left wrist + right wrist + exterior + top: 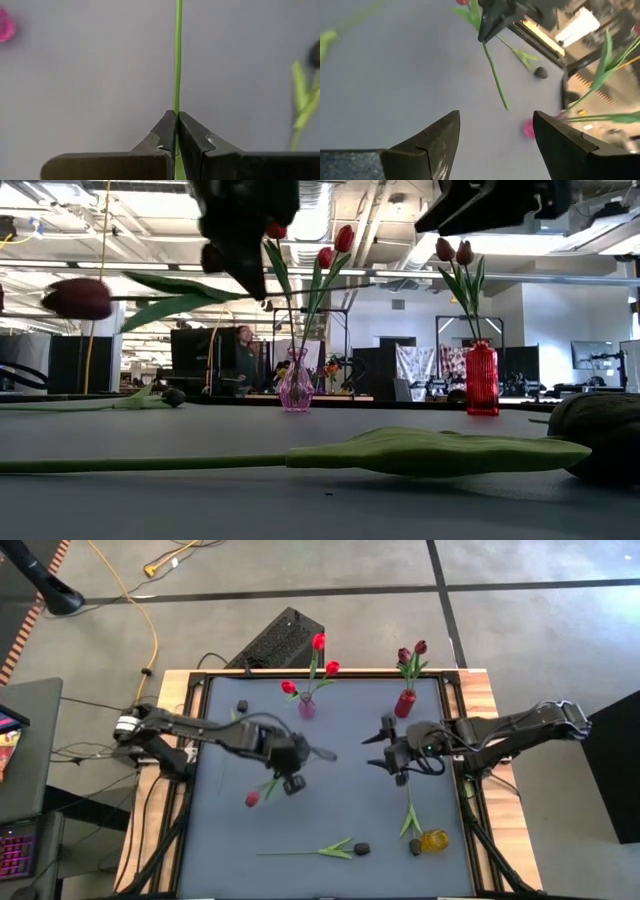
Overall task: Sort flowers into vase by color
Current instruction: Put the red flower into the red vase
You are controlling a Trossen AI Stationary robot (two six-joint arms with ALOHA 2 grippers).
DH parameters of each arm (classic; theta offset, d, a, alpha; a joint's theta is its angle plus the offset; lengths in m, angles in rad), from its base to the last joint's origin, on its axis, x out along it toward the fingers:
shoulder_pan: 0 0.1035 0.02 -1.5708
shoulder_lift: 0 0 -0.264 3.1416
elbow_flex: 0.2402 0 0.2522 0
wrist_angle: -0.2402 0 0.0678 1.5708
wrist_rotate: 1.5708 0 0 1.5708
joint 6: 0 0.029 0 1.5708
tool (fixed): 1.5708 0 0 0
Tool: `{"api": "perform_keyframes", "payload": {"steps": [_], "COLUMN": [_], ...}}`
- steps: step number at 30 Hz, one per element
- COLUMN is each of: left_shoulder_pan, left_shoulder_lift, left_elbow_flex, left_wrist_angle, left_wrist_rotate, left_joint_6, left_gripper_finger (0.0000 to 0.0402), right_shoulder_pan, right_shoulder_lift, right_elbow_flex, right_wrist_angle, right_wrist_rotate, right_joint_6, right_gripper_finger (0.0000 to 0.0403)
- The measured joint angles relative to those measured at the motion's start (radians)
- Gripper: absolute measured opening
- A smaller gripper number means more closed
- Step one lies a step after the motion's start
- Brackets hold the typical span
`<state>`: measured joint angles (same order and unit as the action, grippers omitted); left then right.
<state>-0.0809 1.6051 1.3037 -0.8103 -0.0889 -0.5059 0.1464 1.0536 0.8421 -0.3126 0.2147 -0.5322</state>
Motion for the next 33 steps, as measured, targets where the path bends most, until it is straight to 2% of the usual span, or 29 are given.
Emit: {"api": "perform_keyframes", "payload": {"steps": [7, 12, 18, 26, 33], "left_shoulder_pan": [0.127, 0.162, 0.18, 0.181, 0.181], "left_shoulder_lift": [0.0, 0.0, 0.0, 0.0, 0.0], "left_elbow_flex": [-0.024, -0.032, -0.032, -0.032, -0.032], "left_wrist_angle": [0.201, 0.295, 0.309, 0.307, 0.304], "left_wrist_rotate": [0.248, 0.323, 0.321, 0.316, 0.267], "left_joint_6": [-0.025, -0.101, -0.157, -0.187, -0.21], "left_gripper_finger": [0.0, 0.0, 0.0, 0.0, 0.0], "right_shoulder_pan": [-0.038, -0.031, -0.009, 0.004, 0.011], "right_shoulder_lift": [0.082, 0.186, 0.297, 0.416, 0.458], "right_elbow_flex": [0.0, 0.0, 0.0, 0.0, 0.0], "right_wrist_angle": [0.022, 0.101, 0.28, 0.429, 0.488], "right_wrist_rotate": [0.021, 0.157, 0.375, 0.475, 0.526], "right_joint_6": [-0.276, -0.403, -0.541, -0.671, -0.707], "right_gripper_finger": [0.0278, 0.0278, 0.0278, 0.027, 0.023]}}
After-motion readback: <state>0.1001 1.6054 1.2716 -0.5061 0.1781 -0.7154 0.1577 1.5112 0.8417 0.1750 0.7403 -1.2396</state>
